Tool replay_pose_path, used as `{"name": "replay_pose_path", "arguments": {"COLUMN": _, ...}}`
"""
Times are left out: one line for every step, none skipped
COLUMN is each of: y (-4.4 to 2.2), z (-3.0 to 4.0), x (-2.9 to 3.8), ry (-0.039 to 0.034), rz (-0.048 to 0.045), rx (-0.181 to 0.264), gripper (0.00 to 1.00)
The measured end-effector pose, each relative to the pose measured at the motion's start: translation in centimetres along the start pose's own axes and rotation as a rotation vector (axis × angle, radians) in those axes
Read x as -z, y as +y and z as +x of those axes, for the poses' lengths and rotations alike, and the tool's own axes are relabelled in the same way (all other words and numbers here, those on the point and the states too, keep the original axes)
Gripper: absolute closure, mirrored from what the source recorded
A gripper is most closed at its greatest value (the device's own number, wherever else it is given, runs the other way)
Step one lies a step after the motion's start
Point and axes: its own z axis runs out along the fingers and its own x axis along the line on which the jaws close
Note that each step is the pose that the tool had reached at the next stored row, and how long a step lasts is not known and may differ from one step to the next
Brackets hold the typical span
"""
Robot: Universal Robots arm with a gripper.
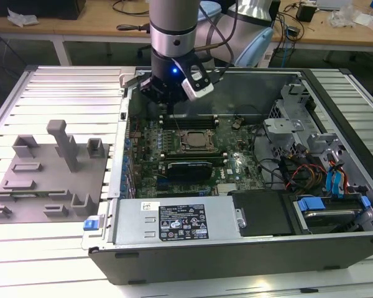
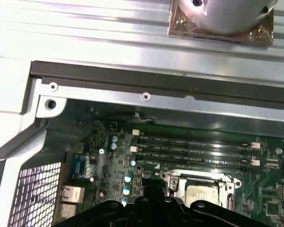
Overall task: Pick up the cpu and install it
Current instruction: 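Install the first cpu locking lever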
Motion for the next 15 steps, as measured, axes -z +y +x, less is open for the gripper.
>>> {"name": "replay_pose_path", "arguments": {"y": -0.02, "z": 0.14, "x": -0.17, "ry": -0.0005, "rz": -0.0050, "rx": 0.000, "gripper": 0.89}}
{"name": "replay_pose_path", "arguments": {"y": -0.04, "z": 0.26, "x": -0.31, "ry": -0.0007, "rz": -0.0085, "rx": 0.000, "gripper": 0.89}}
{"name": "replay_pose_path", "arguments": {"y": -0.05, "z": 0.34, "x": -0.41, "ry": -0.0010, "rz": -0.0110, "rx": 0.000, "gripper": 0.89}}
{"name": "replay_pose_path", "arguments": {"y": -0.07, "z": 0.52, "x": -0.58, "ry": -0.0019, "rz": -0.0199, "rx": 0.000, "gripper": 0.89}}
{"name": "replay_pose_path", "arguments": {"y": -0.07, "z": 0.60, "x": -0.63, "ry": -0.0035, "rz": -0.0333, "rx": 0.001, "gripper": 0.89}}
{"name": "replay_pose_path", "arguments": {"y": -0.08, "z": 0.65, "x": -0.65, "ry": -0.0047, "rz": -0.0453, "rx": 0.001, "gripper": 0.89}}
{"name": "replay_pose_path", "arguments": {"y": -0.08, "z": 0.68, "x": -0.66, "ry": -0.0064, "rz": -0.0618, "rx": 0.001, "gripper": 0.89}}
{"name": "replay_pose_path", "arguments": {"y": -0.12, "z": 0.73, "x": -0.69, "ry": -0.0084, "rz": -0.0809, "rx": 0.001, "gripper": 0.89}}
{"name": "replay_pose_path", "arguments": {"y": -0.16, "z": 0.76, "x": -0.73, "ry": -0.0091, "rz": -0.0877, "rx": 0.001, "gripper": 0.89}}
{"name": "replay_pose_path", "arguments": {"y": -0.23, "z": 0.78, "x": -0.81, "ry": -0.0095, "rz": -0.0923, "rx": 0.001, "gripper": 0.89}}
{"name": "replay_pose_path", "arguments": {"y": -0.45, "z": 0.80, "x": -1.02, "ry": -0.0104, "rz": -0.0994, "rx": 0.002, "gripper": 0.89}}
{"name": "replay_pose_path", "arguments": {"y": -0.56, "z": 0.81, "x": -1.11, "ry": -0.0106, "rz": -0.1017, "rx": 0.002, "gripper": 0.89}}
{"name": "replay_pose_path", "arguments": {"y": -0.66, "z": 0.83, "x": -1.19, "ry": -0.0109, "rz": -0.1049, "rx": 0.002, "gripper": 0.89}}
{"name": "replay_pose_path", "arguments": {"y": -0.80, "z": 0.84, "x": -1.29, "ry": -0.0114, "rz": -0.1107, "rx": 0.002, "gripper": 0.89}}
{"name": "replay_pose_path", "arguments": {"y": -0.90, "z": 0.83, "x": -1.34, "ry": -0.0121, "rz": -0.1178, "rx": 0.002, "gripper": 0.89}}
